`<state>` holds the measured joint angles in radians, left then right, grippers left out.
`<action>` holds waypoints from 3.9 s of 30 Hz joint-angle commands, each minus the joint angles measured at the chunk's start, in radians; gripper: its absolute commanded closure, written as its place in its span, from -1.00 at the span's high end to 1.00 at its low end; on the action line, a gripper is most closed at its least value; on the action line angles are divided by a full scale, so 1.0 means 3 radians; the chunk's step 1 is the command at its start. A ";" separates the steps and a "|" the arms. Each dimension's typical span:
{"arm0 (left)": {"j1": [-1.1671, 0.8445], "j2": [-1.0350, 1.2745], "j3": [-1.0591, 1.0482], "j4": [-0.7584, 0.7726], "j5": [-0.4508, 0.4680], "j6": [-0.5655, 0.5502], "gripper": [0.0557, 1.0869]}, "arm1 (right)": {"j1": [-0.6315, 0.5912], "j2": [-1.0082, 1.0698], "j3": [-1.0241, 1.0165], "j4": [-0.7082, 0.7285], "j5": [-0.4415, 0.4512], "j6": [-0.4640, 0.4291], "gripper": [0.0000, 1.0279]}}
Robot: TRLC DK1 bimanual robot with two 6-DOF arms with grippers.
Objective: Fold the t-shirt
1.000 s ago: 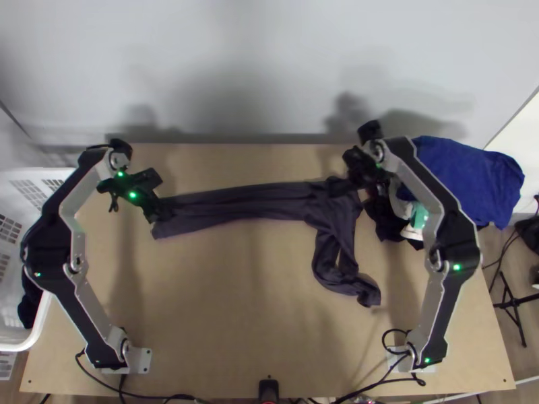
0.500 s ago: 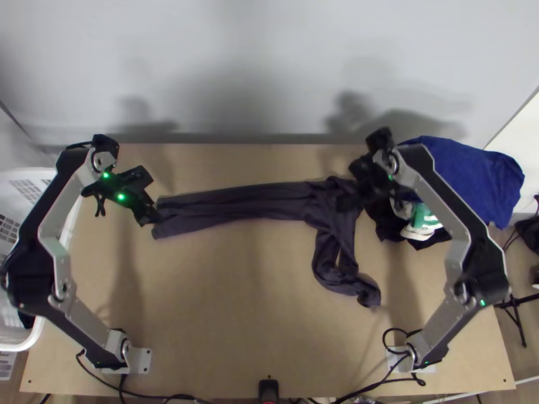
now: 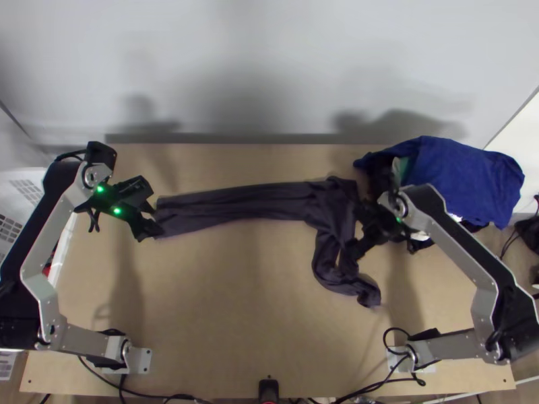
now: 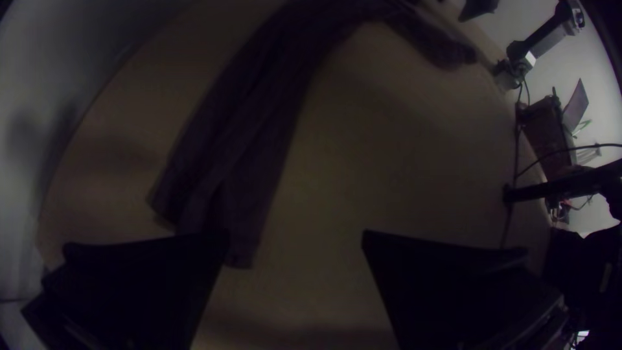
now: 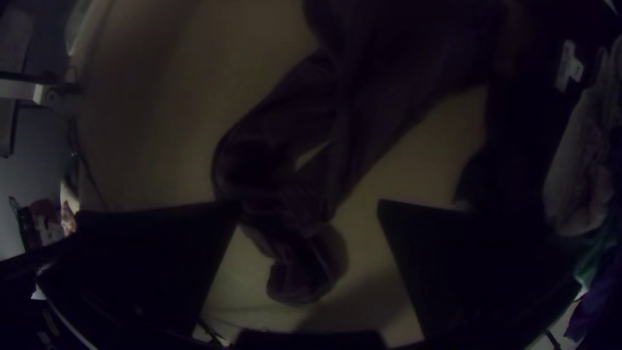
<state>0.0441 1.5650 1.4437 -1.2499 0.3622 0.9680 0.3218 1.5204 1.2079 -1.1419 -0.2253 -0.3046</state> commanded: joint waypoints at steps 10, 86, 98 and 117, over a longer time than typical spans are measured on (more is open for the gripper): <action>0.0017 -0.0262 -0.0195 0.0081 -0.0042 -0.0036 0.92 | 0.0216 -0.0185 -0.0780 0.0365 0.0194 -0.0053 0.86; 0.0257 -0.0697 -0.0558 0.0275 -0.0195 -0.0016 0.92 | 0.1208 0.0659 0.1174 0.0718 -0.0154 -0.0043 -0.95; 0.0191 -0.0732 -0.0650 0.0316 -0.0190 -0.0164 0.92 | 0.1556 0.1487 0.2253 0.0887 -0.0195 0.0013 -0.95; 0.0252 -0.0778 -0.0747 0.0352 -0.0195 -0.0159 0.92 | 0.1602 0.2822 0.3725 0.1587 -0.0190 0.0305 -0.95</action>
<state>0.1169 1.3308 1.2282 -1.1492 0.3035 0.9188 0.7895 2.2631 2.2040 -0.7296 -0.2848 -0.2386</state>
